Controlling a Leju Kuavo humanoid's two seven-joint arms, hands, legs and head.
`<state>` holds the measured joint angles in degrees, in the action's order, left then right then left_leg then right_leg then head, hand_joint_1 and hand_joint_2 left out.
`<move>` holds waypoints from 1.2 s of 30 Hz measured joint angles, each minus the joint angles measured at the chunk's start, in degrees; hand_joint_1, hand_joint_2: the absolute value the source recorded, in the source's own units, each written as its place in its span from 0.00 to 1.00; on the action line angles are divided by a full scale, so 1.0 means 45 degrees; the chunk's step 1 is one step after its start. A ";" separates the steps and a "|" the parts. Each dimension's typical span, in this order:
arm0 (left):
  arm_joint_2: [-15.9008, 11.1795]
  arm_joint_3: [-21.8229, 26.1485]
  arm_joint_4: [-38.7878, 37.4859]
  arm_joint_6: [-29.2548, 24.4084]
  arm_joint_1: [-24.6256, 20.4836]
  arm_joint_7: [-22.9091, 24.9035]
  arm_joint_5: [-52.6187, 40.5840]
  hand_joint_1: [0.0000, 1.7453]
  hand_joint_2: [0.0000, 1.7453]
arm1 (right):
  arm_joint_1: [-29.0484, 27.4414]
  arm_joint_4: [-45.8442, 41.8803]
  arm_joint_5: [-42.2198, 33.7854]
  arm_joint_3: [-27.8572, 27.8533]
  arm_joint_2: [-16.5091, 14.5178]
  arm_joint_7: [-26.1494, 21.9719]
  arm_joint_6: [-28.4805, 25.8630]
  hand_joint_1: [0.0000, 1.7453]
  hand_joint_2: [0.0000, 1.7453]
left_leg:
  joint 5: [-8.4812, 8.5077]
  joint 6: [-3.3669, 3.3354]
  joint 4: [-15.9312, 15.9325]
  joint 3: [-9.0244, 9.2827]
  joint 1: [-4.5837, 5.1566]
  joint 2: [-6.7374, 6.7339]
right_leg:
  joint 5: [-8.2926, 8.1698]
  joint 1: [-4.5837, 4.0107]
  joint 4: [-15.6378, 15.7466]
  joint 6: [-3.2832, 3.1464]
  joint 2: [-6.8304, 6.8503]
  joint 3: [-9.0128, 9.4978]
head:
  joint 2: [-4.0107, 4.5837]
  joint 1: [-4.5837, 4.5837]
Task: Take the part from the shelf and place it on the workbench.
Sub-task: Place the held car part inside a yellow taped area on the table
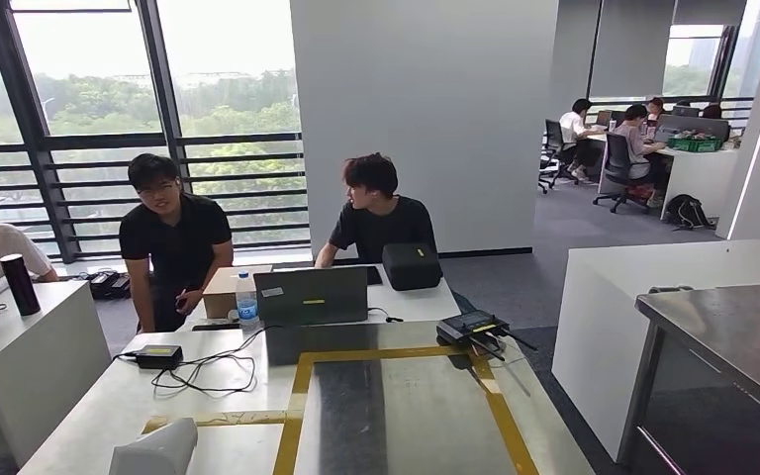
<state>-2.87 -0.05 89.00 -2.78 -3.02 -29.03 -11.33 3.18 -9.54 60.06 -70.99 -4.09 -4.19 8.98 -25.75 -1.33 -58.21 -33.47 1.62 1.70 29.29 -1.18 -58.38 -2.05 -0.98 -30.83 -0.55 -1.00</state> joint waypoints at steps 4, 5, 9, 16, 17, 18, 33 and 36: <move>0.0002 0.0045 0.0132 -0.0001 0.0061 0.0007 -0.0002 1.00 1.00 | -0.0002 -0.0002 0.0101 0.0015 -0.0010 -0.0060 0.0061 0.00 0.00 | -0.0021 0.0023 0.0028 0.0033 -0.0001 -0.0002 | 0.0037 0.0027 0.0000 -0.0039 0.0000 -0.0004 | 0.0000 0.0010; 0.0002 0.0064 0.0159 -0.0002 0.0075 0.0007 -0.0002 1.00 1.00 | -0.0001 -0.0002 0.0114 0.0017 -0.0010 -0.0094 0.0073 0.00 0.00 | -0.0041 0.0036 0.0029 0.0033 -0.0001 -0.0002 | 0.0056 0.0027 0.0000 -0.0049 -0.0001 -0.0002 | 0.0000 0.0007; 0.0004 0.0149 0.0251 -0.0024 0.0179 0.0021 -0.0002 1.00 1.00 | -0.0001 -0.0002 0.0136 0.0018 -0.0010 -0.0238 0.0153 0.00 0.00 | -0.0097 0.0079 0.0031 0.0035 -0.0001 -0.0002 | 0.0112 0.0027 0.0000 -0.0055 -0.0002 0.0004 | 0.0000 0.0005; 0.0001 0.0262 0.0190 -0.0032 0.0185 0.0103 -0.0002 1.00 1.00 | 0.0003 -0.0002 0.0117 0.0023 -0.0010 -0.0415 0.0186 0.00 0.00 | -0.0119 0.0078 0.0027 0.0032 0.0004 -0.0002 | 0.0129 0.0035 0.0006 -0.0043 -0.0003 0.0013 | 0.0000 0.0004; -0.0002 0.0274 0.0152 -0.0041 0.0153 0.0117 -0.0010 1.00 1.00 | 0.0002 -0.0002 0.0117 0.0023 -0.0010 -0.0414 0.0185 0.00 0.00 | -0.0120 0.0077 0.0025 0.0033 0.0006 -0.0003 | 0.0130 0.0037 0.0007 -0.0040 -0.0003 0.0013 | 0.0000 0.0004; -0.0016 0.0288 0.0083 -0.0086 0.0087 0.0130 -0.0069 1.00 1.00 | 0.0002 -0.0002 0.0117 0.0023 -0.0010 -0.0407 0.0185 0.00 0.00 | -0.0121 0.0075 0.0022 0.0033 0.0007 -0.0001 | 0.0130 0.0038 0.0007 -0.0039 -0.0002 0.0011 | 0.0000 0.0004; -0.2341 0.0918 -1.0165 -0.5074 -0.7425 -0.0237 -0.5586 1.00 1.00 | 0.0189 -0.0002 0.0367 0.0047 -0.0010 -0.0340 0.0259 0.00 0.00 | -0.0060 0.0122 0.0010 0.0044 -0.0009 0.0010 | 0.0086 0.0025 -0.0001 -0.0045 0.0000 0.0032 | 0.0000 -0.0001; -0.2402 0.0897 -1.1907 -0.5455 -0.8570 0.0157 -0.6163 1.00 1.00 | 0.0212 -0.0002 0.0390 0.0049 -0.0010 -0.0310 0.0259 0.00 0.00 | -0.0061 0.0123 0.0009 0.0041 -0.0007 0.0011 | 0.0087 0.0029 0.0000 -0.0045 0.0000 0.0031 | 0.0000 -0.0001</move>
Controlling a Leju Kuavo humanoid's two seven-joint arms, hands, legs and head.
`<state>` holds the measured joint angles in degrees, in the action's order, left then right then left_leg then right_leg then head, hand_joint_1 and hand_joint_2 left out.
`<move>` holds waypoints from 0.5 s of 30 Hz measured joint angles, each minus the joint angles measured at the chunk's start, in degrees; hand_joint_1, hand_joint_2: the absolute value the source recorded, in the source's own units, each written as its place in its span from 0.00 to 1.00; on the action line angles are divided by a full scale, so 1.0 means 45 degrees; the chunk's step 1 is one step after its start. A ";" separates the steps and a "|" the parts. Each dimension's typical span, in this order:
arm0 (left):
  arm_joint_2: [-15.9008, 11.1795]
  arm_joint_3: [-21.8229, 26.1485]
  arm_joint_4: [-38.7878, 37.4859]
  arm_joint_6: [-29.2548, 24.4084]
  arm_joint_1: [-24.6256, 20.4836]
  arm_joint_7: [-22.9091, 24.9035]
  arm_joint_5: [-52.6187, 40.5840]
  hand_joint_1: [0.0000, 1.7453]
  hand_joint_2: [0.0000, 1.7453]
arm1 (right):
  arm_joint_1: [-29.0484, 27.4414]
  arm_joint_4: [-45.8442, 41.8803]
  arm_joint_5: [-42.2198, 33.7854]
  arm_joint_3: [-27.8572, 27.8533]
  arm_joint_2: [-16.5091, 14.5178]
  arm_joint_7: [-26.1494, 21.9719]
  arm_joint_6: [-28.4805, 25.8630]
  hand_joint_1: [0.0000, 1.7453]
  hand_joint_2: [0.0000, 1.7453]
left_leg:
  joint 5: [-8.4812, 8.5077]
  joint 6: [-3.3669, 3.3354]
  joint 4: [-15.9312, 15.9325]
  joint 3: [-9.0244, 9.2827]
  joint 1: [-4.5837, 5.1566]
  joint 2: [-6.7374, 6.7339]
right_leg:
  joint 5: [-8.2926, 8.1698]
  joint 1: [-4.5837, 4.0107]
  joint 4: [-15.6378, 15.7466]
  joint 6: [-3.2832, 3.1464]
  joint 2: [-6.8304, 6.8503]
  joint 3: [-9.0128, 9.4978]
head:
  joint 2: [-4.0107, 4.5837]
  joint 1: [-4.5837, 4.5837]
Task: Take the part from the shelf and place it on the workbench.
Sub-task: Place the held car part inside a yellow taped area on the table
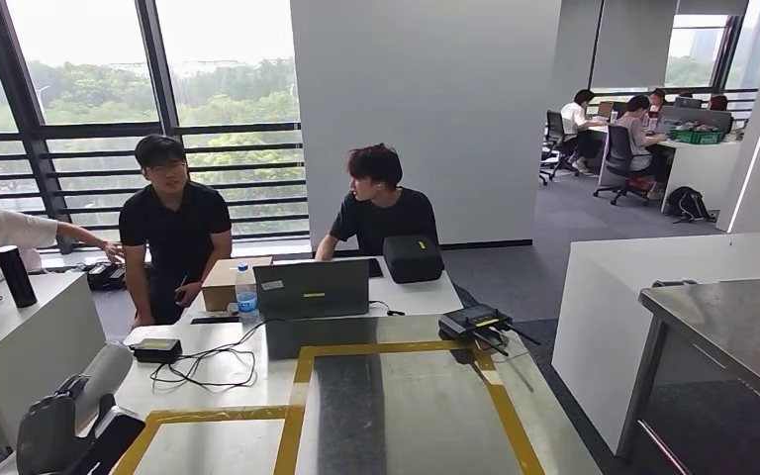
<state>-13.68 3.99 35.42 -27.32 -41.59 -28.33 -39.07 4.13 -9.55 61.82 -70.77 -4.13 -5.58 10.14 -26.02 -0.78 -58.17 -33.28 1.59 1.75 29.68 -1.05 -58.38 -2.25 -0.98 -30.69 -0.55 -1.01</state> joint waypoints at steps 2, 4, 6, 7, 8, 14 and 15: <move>0.0034 -0.0045 -0.0856 0.0112 -0.0567 0.0101 -0.0080 1.00 1.00 | 0.0022 0.0000 0.0011 0.0006 0.0000 0.0064 -0.0002 0.00 0.00 | -0.0001 0.0000 -0.0001 -0.0002 0.0002 -0.0003 | 0.0000 0.0004 0.0002 0.0000 -0.0003 -0.0002 | 0.0000 0.0000; 0.0143 -0.0087 -0.1519 0.0273 -0.1005 0.0170 -0.0120 1.00 1.00 | 0.0035 0.0000 0.0029 0.0012 0.0000 0.0119 -0.0007 0.00 0.00 | -0.0002 0.0000 -0.0002 -0.0004 0.0005 -0.0004 | 0.0000 0.0007 0.0005 0.0001 -0.0005 -0.0004 | 0.0000 0.0000; 0.0344 -0.0132 -0.2004 0.0439 -0.1343 0.0287 -0.0192 1.00 1.00 | 0.0042 0.0000 0.0057 0.0016 0.0000 0.0127 -0.0010 0.00 0.00 | -0.0003 -0.0002 -0.0005 -0.0005 0.0008 -0.0002 | 0.0000 0.0010 0.0008 0.0002 -0.0004 -0.0004 | 0.0000 -0.0001; 0.0482 -0.0169 -0.2208 0.0583 -0.1486 0.0350 -0.0224 1.00 1.00 | 0.0046 0.0000 0.0072 0.0017 0.0000 0.0120 -0.0010 0.00 0.00 | -0.0005 -0.0005 -0.0006 -0.0005 0.0011 -0.0001 | -0.0001 0.0013 0.0009 0.0003 -0.0003 -0.0003 | 0.0000 -0.0001; 0.0636 -0.0215 -0.2398 0.0763 -0.1615 0.0392 -0.0245 1.00 1.00 | 0.0048 0.0000 0.0081 0.0018 0.0000 0.0108 -0.0011 0.00 0.00 | -0.0006 -0.0008 -0.0008 -0.0004 0.0014 0.0000 | -0.0002 0.0016 0.0010 0.0005 -0.0002 -0.0001 | 0.0000 -0.0002; 0.1858 -0.0429 -0.3206 0.1530 -0.1909 0.0545 -0.0394 1.00 1.00 | 0.0077 0.0000 0.0085 0.0018 -0.0002 0.0125 -0.0089 0.00 0.00 | -0.0011 -0.0018 -0.0014 -0.0004 0.0027 -0.0014 | -0.0017 0.0033 0.0012 0.0030 -0.0020 0.0002 | 0.0000 -0.0004; 0.2036 -0.0479 -0.3295 0.1510 -0.1907 0.0664 -0.0508 1.00 1.00 | 0.0074 0.0000 0.0073 0.0017 -0.0004 0.0176 -0.0118 0.00 0.00 | -0.0014 -0.0023 -0.0015 -0.0004 0.0030 -0.0023 | -0.0020 0.0037 0.0012 0.0034 -0.0029 0.0000 | 0.0000 -0.0004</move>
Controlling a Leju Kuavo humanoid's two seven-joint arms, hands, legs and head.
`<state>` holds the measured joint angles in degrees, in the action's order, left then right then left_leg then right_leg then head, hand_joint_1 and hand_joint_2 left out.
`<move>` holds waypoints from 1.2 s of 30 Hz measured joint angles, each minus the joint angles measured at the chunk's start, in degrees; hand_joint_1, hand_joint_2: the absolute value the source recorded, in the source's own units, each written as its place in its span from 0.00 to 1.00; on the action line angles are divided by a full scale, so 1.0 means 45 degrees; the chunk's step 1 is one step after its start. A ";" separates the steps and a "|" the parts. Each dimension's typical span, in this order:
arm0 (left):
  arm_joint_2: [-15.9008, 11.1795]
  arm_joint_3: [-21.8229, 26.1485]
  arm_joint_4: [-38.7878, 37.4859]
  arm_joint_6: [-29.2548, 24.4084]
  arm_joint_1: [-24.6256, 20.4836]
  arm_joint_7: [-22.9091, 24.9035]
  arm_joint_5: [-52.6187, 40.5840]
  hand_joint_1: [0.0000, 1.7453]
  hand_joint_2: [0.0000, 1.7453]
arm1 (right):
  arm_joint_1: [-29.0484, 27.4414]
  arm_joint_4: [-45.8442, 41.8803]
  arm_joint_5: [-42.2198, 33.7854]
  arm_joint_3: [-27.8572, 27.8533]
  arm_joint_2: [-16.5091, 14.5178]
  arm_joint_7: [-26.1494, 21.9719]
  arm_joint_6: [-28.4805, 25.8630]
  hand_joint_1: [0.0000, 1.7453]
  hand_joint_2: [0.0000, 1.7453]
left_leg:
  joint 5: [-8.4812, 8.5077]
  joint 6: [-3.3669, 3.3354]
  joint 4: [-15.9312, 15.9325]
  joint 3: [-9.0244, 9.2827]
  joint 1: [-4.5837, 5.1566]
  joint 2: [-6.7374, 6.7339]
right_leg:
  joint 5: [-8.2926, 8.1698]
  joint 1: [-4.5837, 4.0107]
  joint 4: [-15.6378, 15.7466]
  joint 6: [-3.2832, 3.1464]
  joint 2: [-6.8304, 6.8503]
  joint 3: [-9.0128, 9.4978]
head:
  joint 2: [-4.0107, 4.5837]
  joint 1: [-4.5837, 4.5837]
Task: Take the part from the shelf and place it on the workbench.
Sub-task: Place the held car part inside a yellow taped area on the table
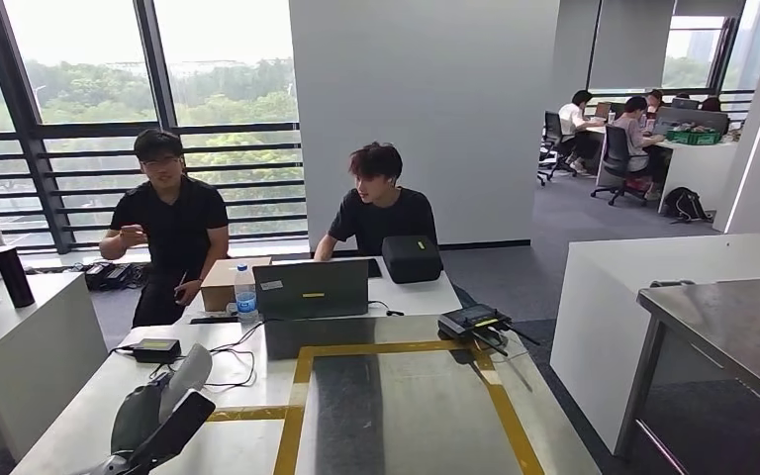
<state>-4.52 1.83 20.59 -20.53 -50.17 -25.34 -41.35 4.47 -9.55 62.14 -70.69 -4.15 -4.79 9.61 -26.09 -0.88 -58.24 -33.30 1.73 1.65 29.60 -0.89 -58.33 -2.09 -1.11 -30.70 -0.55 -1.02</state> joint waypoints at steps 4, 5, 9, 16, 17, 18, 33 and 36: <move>0.0572 -0.0232 -0.0305 -0.0045 0.0037 0.0371 -0.0326 1.00 1.00 | -0.0006 0.0000 -0.0057 0.0000 -0.0001 0.0256 -0.0105 0.00 0.00 | -0.0008 -0.0013 -0.0001 -0.0001 0.0005 -0.0005 | 0.0000 0.0004 0.0000 0.0006 -0.0003 -0.0001 | 0.0000 0.0000; 0.0652 -0.0261 -0.0368 -0.0038 0.0046 0.0389 -0.0352 1.00 1.00 | -0.0006 0.0000 -0.0060 0.0000 0.0000 0.0291 -0.0114 0.00 0.00 | -0.0010 -0.0016 -0.0001 0.0000 0.0005 -0.0007 | 0.0001 0.0004 0.0000 0.0006 -0.0005 -0.0002 | 0.0000 0.0000; 0.0756 -0.0365 -0.0561 -0.0009 0.0150 0.0398 -0.0425 1.00 1.00 | -0.0031 0.0000 0.0016 0.0000 0.0005 0.0291 -0.0089 0.00 0.00 | -0.0014 -0.0022 0.0001 0.0000 0.0005 -0.0014 | 0.0003 0.0003 0.0000 0.0005 -0.0009 -0.0004 | 0.0000 -0.0001; 0.0699 -0.0451 -0.0749 -0.0163 0.0565 0.0480 -0.0554 0.00 1.00 | -0.0058 0.0000 0.0378 0.0075 0.0056 0.0238 0.0050 0.00 0.00 | -0.0015 -0.0022 0.0007 -0.0001 0.0004 -0.0015 | 0.0006 0.0001 0.0000 0.0005 -0.0009 -0.0005 | 0.0000 -0.0001; 0.0693 -0.0451 -0.0756 -0.0193 0.0602 0.0500 -0.0554 0.00 1.00 | -0.0061 0.0000 0.0408 0.0085 0.0063 0.0253 0.0056 0.00 0.00 | -0.0015 -0.0022 0.0008 -0.0001 0.0004 -0.0016 | 0.0006 0.0000 0.0000 0.0005 -0.0009 -0.0005 | 0.0000 -0.0001; 0.0689 -0.0451 -0.0759 -0.0208 0.0616 0.0512 -0.0554 0.00 1.00 | -0.0063 0.0000 0.0421 0.0089 0.0067 0.0259 0.0059 0.00 0.00 | -0.0015 -0.0022 0.0008 -0.0001 0.0004 -0.0016 | 0.0006 0.0001 0.0000 0.0005 -0.0009 -0.0005 | 0.0000 -0.0001; 0.1021 -0.0337 -0.0900 -0.0745 0.1457 0.1369 0.0220 0.00 0.00 | -0.0140 -0.0004 0.0727 0.0369 0.0403 0.0918 0.0007 0.00 0.00 | -0.0017 -0.0025 0.0002 -0.0001 0.0012 -0.0010 | 0.0008 0.0010 0.0001 0.0010 -0.0004 -0.0003 | 0.0000 -0.0001; 0.1185 -0.0180 -0.0877 -0.0746 0.1606 0.1190 0.0526 0.00 0.00 | -0.0143 -0.0028 0.0797 0.0385 0.0576 0.0855 0.0103 0.00 0.00 | -0.0019 -0.0029 0.0001 -0.0001 0.0015 -0.0011 | 0.0008 0.0012 0.0002 0.0010 -0.0004 -0.0004 | 0.0000 -0.0001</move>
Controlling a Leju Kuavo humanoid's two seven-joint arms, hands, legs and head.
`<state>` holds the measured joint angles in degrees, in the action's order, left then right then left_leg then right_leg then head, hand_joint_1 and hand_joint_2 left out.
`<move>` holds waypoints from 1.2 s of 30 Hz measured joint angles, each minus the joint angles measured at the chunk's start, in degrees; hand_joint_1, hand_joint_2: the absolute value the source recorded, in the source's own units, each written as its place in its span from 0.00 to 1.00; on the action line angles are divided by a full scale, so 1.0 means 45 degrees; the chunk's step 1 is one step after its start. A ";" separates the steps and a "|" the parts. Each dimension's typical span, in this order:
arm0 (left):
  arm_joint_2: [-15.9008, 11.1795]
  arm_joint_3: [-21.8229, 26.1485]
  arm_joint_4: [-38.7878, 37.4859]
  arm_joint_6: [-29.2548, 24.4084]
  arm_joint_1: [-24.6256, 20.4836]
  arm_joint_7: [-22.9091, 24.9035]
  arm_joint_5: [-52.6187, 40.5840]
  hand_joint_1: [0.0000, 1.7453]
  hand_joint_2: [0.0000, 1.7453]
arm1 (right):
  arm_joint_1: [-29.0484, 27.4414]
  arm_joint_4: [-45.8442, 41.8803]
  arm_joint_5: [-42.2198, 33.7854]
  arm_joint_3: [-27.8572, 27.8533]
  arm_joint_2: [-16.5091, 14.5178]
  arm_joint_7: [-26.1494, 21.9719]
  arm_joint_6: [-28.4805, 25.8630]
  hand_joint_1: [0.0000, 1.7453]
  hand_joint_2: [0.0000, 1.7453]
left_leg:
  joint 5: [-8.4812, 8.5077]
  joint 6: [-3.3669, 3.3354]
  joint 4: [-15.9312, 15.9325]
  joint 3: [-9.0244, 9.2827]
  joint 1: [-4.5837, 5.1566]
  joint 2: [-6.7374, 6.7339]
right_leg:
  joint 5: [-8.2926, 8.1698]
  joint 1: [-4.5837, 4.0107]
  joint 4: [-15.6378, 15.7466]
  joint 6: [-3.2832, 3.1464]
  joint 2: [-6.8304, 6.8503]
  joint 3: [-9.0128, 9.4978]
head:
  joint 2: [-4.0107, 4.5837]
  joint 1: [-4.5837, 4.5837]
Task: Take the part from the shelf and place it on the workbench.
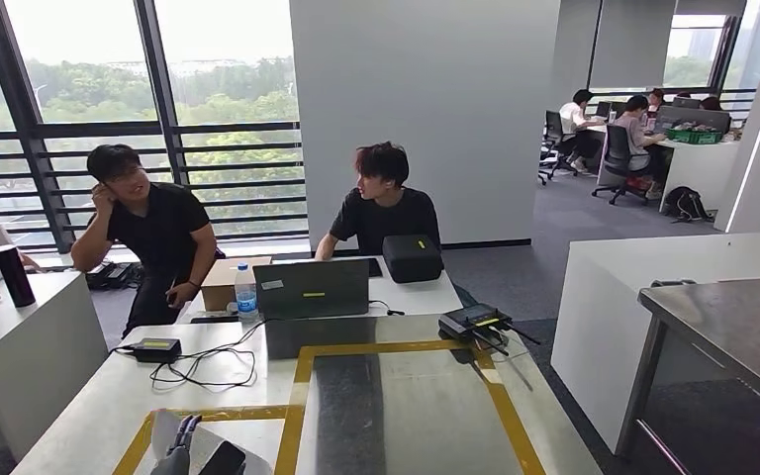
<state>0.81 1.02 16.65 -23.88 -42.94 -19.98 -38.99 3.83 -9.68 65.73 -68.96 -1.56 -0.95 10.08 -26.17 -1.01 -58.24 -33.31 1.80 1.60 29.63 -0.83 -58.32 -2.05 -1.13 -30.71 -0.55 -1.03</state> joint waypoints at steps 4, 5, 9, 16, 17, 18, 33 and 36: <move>0.0207 0.0223 0.0148 -0.0016 0.0157 -0.0466 0.0300 0.00 0.00 | -0.0033 -0.0072 0.0088 0.0097 0.0196 -0.0266 0.0064 0.00 0.00 | -0.0002 -0.0003 0.0000 0.0001 0.0001 0.0000 | 0.0001 0.0000 0.0001 0.0002 0.0001 0.0000 | 0.0000 0.0000; 0.0255 0.0275 0.0190 -0.0064 0.0198 -0.0604 0.0350 0.00 0.00 | -0.0059 -0.0087 0.0107 0.0135 0.0235 -0.0317 0.0063 0.00 0.00 | -0.0002 -0.0004 0.0000 0.0001 0.0001 0.0001 | 0.0002 0.0000 0.0001 0.0002 0.0002 0.0000 | 0.0000 0.0000; 0.0421 0.0387 0.0384 -0.0546 0.0356 -0.1333 0.0526 0.00 0.00 | -0.0209 -0.0108 0.0229 0.0253 0.0342 -0.0436 0.0037 0.00 0.00 | -0.0003 -0.0005 0.0001 0.0000 0.0000 0.0004 | 0.0004 -0.0001 0.0001 0.0004 0.0004 0.0000 | 0.0000 0.0000; 0.0817 0.0631 0.1674 -0.1302 0.0468 -0.3688 0.1645 0.00 0.00 | -0.0349 -0.0112 0.0090 0.0287 0.0380 -0.0052 -0.0284 0.00 0.00 | 0.0060 -0.0263 0.0108 0.0060 0.0008 -0.0024 | -0.0005 0.0040 0.0053 0.0190 0.0003 0.0037 | 0.0000 0.0007; 0.0919 0.0630 0.2042 -0.1266 0.0483 -0.3829 0.1795 0.00 0.00 | -0.0348 -0.0110 0.0071 0.0287 0.0379 0.0015 -0.0326 0.00 0.00 | 0.0147 -0.0307 0.0240 0.0112 -0.0033 -0.0043 | 0.0079 0.0033 -0.0034 0.0255 0.0020 0.0007 | 0.0000 0.0007; 0.1037 0.0609 0.2441 -0.1230 0.0503 -0.3841 0.1879 0.00 0.00 | -0.0340 -0.0112 0.0067 0.0287 0.0377 0.0046 -0.0349 0.00 0.00 | 0.0225 -0.0344 0.0368 0.0151 -0.0084 -0.0067 | 0.0314 0.0039 -0.0346 0.0331 0.0038 -0.0135 | 0.0000 0.0006; 0.1865 -0.1073 0.6669 -0.0868 0.1849 -0.3337 0.3007 0.00 0.00 | -0.0276 -0.0114 0.0233 0.0287 0.0499 -0.0815 -0.0094 0.00 0.00 | -0.0235 0.0524 -0.0779 -0.0696 -0.0451 -0.0147 | -0.0180 0.0619 -0.0510 0.0518 0.0075 -0.0561 | 0.0000 0.0023; 0.1932 -0.1505 0.7332 -0.1255 0.2196 -0.3300 0.2955 0.00 0.00 | -0.0332 -0.0127 0.0279 0.0287 0.0587 -0.1003 -0.0056 0.00 0.00 | -0.1616 0.0658 -0.2888 -0.1416 -0.0483 -0.0230 | -0.0362 0.0595 -0.0492 0.0311 0.0151 -0.0774 | 0.0000 0.0056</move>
<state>9.50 -5.75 49.64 -29.53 -33.06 -34.84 -25.69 2.33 -10.25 66.99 -67.67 1.09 -5.46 9.83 -33.44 1.95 -71.23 -39.68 -0.38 0.57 28.00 1.85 -60.53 -0.65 -0.45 -34.20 -0.55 -0.78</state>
